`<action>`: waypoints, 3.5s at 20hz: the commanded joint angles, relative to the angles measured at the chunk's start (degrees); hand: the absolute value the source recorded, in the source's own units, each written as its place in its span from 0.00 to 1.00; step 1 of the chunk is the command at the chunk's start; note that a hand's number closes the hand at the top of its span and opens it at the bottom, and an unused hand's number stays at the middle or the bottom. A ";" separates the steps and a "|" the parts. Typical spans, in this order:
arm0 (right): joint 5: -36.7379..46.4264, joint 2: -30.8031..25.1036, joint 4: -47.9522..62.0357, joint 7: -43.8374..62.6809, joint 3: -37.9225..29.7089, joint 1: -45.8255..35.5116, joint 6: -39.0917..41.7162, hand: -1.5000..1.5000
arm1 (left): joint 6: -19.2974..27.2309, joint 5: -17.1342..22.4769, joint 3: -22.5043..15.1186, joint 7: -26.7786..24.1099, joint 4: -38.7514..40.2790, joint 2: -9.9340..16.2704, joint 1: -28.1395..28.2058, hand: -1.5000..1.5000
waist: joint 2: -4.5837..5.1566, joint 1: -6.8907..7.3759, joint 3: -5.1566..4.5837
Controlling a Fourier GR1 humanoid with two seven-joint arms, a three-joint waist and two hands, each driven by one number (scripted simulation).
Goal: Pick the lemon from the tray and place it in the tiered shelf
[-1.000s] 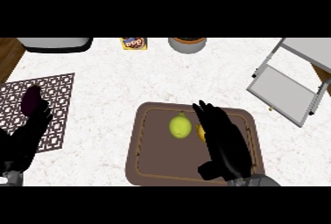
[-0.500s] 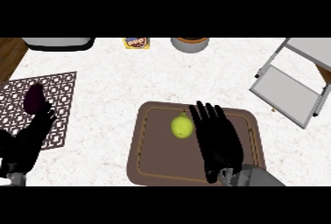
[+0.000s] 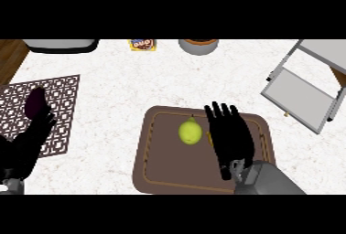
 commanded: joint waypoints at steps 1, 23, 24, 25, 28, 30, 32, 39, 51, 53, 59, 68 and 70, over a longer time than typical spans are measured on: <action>3.14 0.44 4.33 -3.83 -3.46 -0.30 -0.19 0.00 | -1.98 -0.05 2.33 0.51 -1.58 0.32 0.77 0.50 | 0.01 0.08 0.02; 13.77 8.52 24.04 -19.09 -13.40 -0.58 -8.99 1.00 | -2.61 -6.03 3.98 4.27 -7.16 -6.56 2.48 0.50 | 0.03 0.33 0.04; 14.13 7.40 22.22 -21.37 -12.38 2.74 -10.42 1.00 | -2.18 -6.99 4.24 4.91 -6.43 -6.40 1.53 0.50 | 0.02 0.11 0.03; 16.03 7.23 22.71 -22.19 -10.41 3.58 -11.69 1.00 | -2.79 -5.98 4.81 6.37 -8.09 -6.22 2.49 0.50 | 0.01 0.16 0.03; 17.75 5.14 24.03 -25.11 -11.90 2.23 -12.05 1.00 | -4.92 -6.25 6.27 4.72 -2.15 -4.96 -2.13 0.50 | 0.06 -0.03 0.02; 19.15 6.79 30.89 -26.96 -11.79 -1.51 -15.37 1.00 | -6.40 -5.23 7.30 3.22 -3.53 -4.24 1.00 0.50 | 0.14 0.54 0.03; 21.34 7.15 24.61 -24.74 -10.64 2.12 -15.55 1.00 | -5.06 -7.07 6.60 3.74 -2.43 -5.61 -0.59 0.50 | 0.03 0.03 0.02; 20.51 4.53 9.70 -27.26 -13.64 2.62 -10.51 1.00 | -5.27 -8.70 7.09 1.09 -1.36 -6.80 -0.28 0.50 | -0.02 -0.17 0.01; 14.91 7.91 3.96 -6.89 -37.13 -1.48 -16.44 1.00 | -6.63 -7.65 7.57 0.86 -4.63 -6.81 4.45 0.50 | -0.22 -0.17 0.00; 13.38 8.22 -2.11 -4.21 -38.42 -1.06 -13.50 1.00 | -4.64 -8.70 6.29 4.29 -5.75 -8.04 2.32 0.50 | -0.28 -0.69 0.01; 6.00 11.52 -17.34 1.61 -44.34 -4.85 -10.14 1.00 | -5.24 -8.31 7.96 4.17 -3.87 -6.48 0.47 0.50 | -0.35 -1.18 0.02; 3.78 8.37 -29.95 15.85 -47.36 -17.19 3.22 1.00 | -6.67 -8.22 8.50 2.46 -2.34 -7.18 0.20 0.50 | -0.19 -0.30 -0.03; 1.13 5.89 -28.88 13.72 -51.64 -20.16 1.90 1.00 | -6.42 -8.66 8.84 2.39 -2.29 -6.94 -0.17 0.50 | -0.15 -0.28 -0.03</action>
